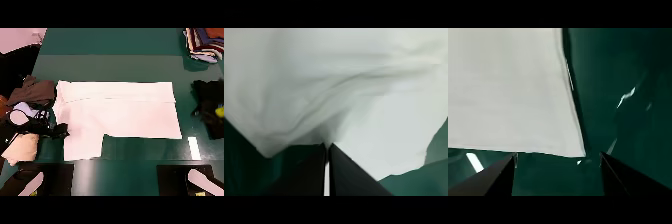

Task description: Fold the shirts.

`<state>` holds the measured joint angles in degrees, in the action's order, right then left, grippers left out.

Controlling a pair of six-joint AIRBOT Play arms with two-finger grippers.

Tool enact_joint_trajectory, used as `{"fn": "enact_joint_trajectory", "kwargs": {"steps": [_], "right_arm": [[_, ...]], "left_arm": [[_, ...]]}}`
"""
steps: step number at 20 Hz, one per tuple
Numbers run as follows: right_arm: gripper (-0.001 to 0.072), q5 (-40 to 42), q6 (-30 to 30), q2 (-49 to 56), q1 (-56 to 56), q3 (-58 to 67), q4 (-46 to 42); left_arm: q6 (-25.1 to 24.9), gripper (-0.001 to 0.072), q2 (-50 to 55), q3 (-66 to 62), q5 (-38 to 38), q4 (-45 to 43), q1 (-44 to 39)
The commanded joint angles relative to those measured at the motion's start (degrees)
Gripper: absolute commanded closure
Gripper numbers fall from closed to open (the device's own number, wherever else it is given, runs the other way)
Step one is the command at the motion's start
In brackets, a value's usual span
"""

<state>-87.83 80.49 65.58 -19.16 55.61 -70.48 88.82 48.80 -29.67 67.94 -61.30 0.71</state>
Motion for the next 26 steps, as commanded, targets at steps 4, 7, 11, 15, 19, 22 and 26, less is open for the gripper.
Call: {"fn": "enact_joint_trajectory", "kwargs": {"steps": [4,7,11,15,19,22,26], "right_arm": [[0.0213,9.8,-2.6,1.4,-10.2,-24.6,8.0],[0.0249,14.6,-3.4,3.8,-7.1,-25.5,12.2],[0.0616,15.0,-4.0,4.6,-0.5,-22.4,11.8],[0.0696,9.7,-4.0,-2.1,3.0,-18.1,7.5],[0.0696,-0.3,-3.9,-12.8,3.7,-15.7,-1.4],[0.0696,-6.4,-3.1,-21.6,3.5,-15.6,-7.1],[0.0697,-6.6,-1.8,-27.6,4.7,-15.1,-7.3]], "left_arm": [[-0.8,0.0676,0.0,-2.5,0.2,0.0,0.0],[-0.8,0.0677,0.0,-2.5,0.2,0.0,0.0],[-2.2,0.0678,-0.1,-2.7,1.6,-1.6,0.0],[-1.6,0.0679,-1.4,-5.4,8.9,-9.2,0.0],[1.4,0.0679,-13.2,-5.3,15.8,-10.3,0.0],[3.0,0.0678,-21.1,-5.4,26.9,-8.2,0.0],[3.8,0.0679,-21.7,-9.0,27.1,-7.1,0.0]]}}
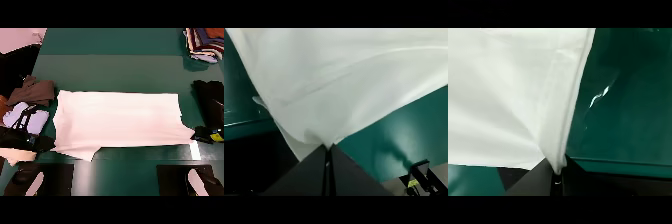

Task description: Fold the shirts.

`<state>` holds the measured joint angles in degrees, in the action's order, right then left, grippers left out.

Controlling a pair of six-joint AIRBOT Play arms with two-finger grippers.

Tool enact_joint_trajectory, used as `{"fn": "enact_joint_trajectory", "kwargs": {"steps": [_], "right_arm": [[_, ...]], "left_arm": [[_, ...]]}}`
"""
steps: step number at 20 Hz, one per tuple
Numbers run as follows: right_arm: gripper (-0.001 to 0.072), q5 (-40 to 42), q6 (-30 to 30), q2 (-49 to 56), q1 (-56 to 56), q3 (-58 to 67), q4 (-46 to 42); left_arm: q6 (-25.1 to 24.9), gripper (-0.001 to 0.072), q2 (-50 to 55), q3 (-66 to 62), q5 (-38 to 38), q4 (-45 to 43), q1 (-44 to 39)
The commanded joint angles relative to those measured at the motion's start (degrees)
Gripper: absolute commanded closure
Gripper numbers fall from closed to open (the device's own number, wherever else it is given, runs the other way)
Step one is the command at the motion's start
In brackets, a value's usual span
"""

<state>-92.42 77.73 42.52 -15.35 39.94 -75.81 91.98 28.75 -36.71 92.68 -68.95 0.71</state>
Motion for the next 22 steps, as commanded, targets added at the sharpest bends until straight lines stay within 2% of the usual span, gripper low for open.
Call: {"fn": "enact_joint_trajectory", "kwargs": {"steps": [1,4,8,10,13,17,18,19,20,21,22], "right_arm": [[0.0697,-1.2,0.9,-3.9,1.8,1.5,-1.9],[0.0697,2.1,2.3,2.7,5.3,6.5,-1.9],[0.0697,8.0,2.4,17.2,9.2,16.6,-1.7],[0.0697,8.6,2.4,24.8,10.0,21.7,-0.3],[0.0697,9.9,2.4,34.7,9.9,28.2,6.4],[0.0696,11.4,2.4,43.8,9.9,33.7,11.5],[0.0665,11.4,2.3,45.5,9.9,34.7,12.9],[0.0476,11.5,2.3,46.7,9.7,35.4,13.7],[0.0285,11.5,2.2,47.7,9.5,36.2,14.4],[0.0243,11.3,1.5,48.2,8.9,36.7,14.9],[0.0243,11.0,0.8,48.2,8.2,36.7,14.7]], "left_arm": [[0.0,0.0679,-0.1,-3.4,0.1,0.6,0.0],[-4.5,0.0678,7.6,-6.6,-9.5,-0.2,0.0],[-7.7,0.0677,22.7,-13.4,-24.0,-1.8,0.0],[-9.6,0.0677,30.0,-17.2,-27.8,-1.8,0.0],[-10.2,0.0677,39.5,-22.1,-33.9,-1.8,0.0],[-9.9,0.0676,45.9,-25.0,-38.2,-1.3,0.0],[-9.9,0.0667,46.2,-25.1,-38.2,-1.1,0.0],[-9.7,0.0410,46.1,-25.2,-38.2,-1.1,0.0],[-9.2,0.0108,46.1,-25.6,-37.7,-1.1,0.0],[-9.2,0.0036,46.1,-26.3,-36.3,-1.0,0.0],[-9.3,0.0043,46.1,-27.3,-33.9,-1.1,0.0]]}}
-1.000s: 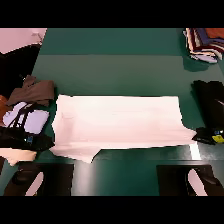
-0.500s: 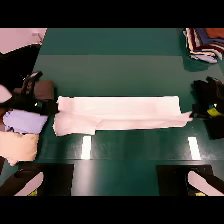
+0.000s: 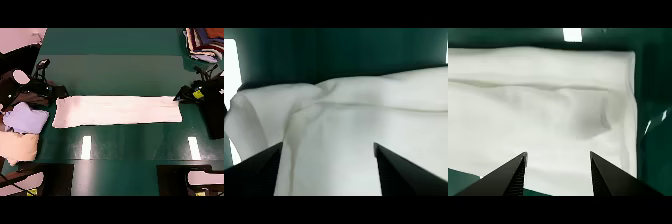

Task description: Fold the shirts.

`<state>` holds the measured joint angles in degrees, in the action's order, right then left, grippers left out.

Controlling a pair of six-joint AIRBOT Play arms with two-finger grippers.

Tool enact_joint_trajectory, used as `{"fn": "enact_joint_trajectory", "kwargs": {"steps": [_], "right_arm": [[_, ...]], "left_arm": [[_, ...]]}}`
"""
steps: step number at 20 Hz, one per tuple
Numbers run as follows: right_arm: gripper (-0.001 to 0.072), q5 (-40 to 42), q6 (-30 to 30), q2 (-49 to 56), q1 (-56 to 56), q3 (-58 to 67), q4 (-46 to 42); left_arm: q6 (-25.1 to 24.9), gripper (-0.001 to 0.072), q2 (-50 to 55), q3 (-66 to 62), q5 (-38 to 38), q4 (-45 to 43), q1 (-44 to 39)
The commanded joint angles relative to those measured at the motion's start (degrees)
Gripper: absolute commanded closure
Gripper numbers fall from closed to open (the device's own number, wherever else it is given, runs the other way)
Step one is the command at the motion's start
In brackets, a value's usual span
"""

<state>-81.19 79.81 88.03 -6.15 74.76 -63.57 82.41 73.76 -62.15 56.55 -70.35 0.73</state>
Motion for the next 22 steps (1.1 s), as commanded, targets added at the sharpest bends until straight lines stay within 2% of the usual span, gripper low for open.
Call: {"fn": "enact_joint_trajectory", "kwargs": {"steps": [1,2,3,4,5,9,12,16,17,19,20,22], "right_arm": [[0.0243,-1.4,-2.5,2.5,-1.6,1.9,2.6],[0.0243,-2.9,-3.7,2.3,-2.8,1.9,2.4],[0.0243,-3.9,-4.5,2.0,-4.3,1.5,2.5],[0.0244,-4.3,-5.0,1.6,-6.0,0.5,2.5],[0.0243,-4.2,-5.8,1.0,-7.9,-1.2,2.5],[0.0238,-1.0,-8.9,0.3,-15.3,-9.5,4.3],[0.0239,0.2,-15.0,3.7,-17.4,-13.3,12.9],[0.0241,1.7,-15.4,8.2,-12.8,-12.3,14.6],[0.0298,1.5,-15.4,8.8,-11.1,-11.4,14.6],[0.0656,1.4,-16.9,8.9,-8.4,-9.7,14.5],[0.0696,0.3,-17.6,8.9,-7.5,-8.6,14.6],[0.0697,-3.7,-18.3,8.0,-6.2,-5.7,14.6]], "left_arm": [[0.3,0.0043,1.0,-2.9,4.9,0.3,0.0],[0.2,0.0045,0.9,-3.8,7.1,0.4,0.0],[0.1,0.0154,0.9,-4.3,9.0,1.0,0.0],[0.0,0.0457,0.8,-4.3,10.0,1.7,0.0],[0.0,0.0669,0.8,-4.3,10.7,2.5,0.0],[-0.5,0.0667,0.9,-4.1,9.9,10.3,-1.0],[-0.3,0.0676,1.0,-4.1,5.7,10.8,-6.8],[4.4,0.0677,1.2,-4.1,-1.7,10.9,-14.8],[5.3,0.0677,1.7,-4.2,-3.1,10.9,-16.4],[6.9,0.0677,3.8,-4.2,-6.1,11.3,-19.6],[7.3,0.0678,5.5,-4.2,-7.7,12.0,-21.1],[7.2,0.0677,9.7,-6.0,-7.9,13.0,-23.9]]}}
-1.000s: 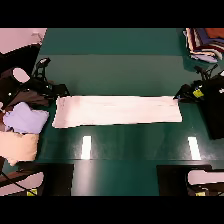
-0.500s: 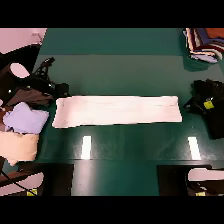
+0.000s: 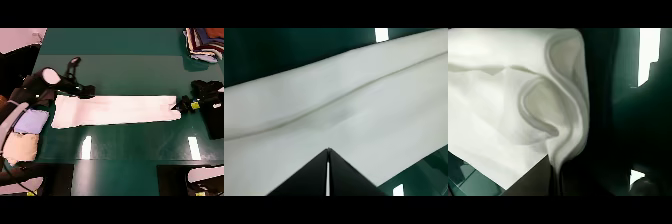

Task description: Fold the shirts.

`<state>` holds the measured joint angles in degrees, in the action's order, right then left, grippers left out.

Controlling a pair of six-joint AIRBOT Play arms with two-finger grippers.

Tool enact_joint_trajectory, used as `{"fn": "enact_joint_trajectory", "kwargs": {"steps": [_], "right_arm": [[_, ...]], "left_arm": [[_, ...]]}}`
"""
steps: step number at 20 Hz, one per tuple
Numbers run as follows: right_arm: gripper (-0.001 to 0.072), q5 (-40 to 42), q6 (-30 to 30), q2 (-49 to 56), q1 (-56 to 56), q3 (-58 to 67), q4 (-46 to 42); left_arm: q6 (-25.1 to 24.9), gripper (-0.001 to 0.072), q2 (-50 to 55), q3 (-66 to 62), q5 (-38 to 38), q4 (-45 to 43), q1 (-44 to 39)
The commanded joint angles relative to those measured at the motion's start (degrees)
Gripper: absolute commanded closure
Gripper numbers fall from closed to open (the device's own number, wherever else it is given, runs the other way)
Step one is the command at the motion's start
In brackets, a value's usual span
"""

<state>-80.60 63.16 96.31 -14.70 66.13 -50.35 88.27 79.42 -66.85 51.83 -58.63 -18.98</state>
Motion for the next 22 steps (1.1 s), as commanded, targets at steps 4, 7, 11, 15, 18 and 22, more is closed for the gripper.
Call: {"fn": "enact_joint_trajectory", "kwargs": {"steps": [4,7,11,15,18,22], "right_arm": [[0.0698,-8.2,-1.4,-7.9,3.7,8.7,9.9],[0.0698,-7.2,1.7,-14.9,6.9,13.1,16.8],[0.0698,-6.0,4.8,-19.5,14.4,19.1,16.8],[0.0698,-3.3,6.3,-19.7,21.8,23.9,17.9],[0.0698,-0.8,6.5,-19.7,26.5,26.2,17.9],[0.0698,3.0,6.5,-19.7,31.0,27.9,17.9]], "left_arm": [[1.4,0.0677,12.9,-7.3,-2.9,3.4,-9.7],[1.4,0.0677,17.2,-11.2,-3.0,3.4,-12.3],[1.8,0.0677,19.5,-12.5,-4.4,3.8,-13.5],[1.8,0.0677,20.7,-12.5,-3.8,3.8,-13.5],[1.7,0.0678,21.0,-12.5,-3.1,3.5,-13.5],[1.8,0.0677,19.4,-12.6,-2.0,3.3,-12.3]]}}
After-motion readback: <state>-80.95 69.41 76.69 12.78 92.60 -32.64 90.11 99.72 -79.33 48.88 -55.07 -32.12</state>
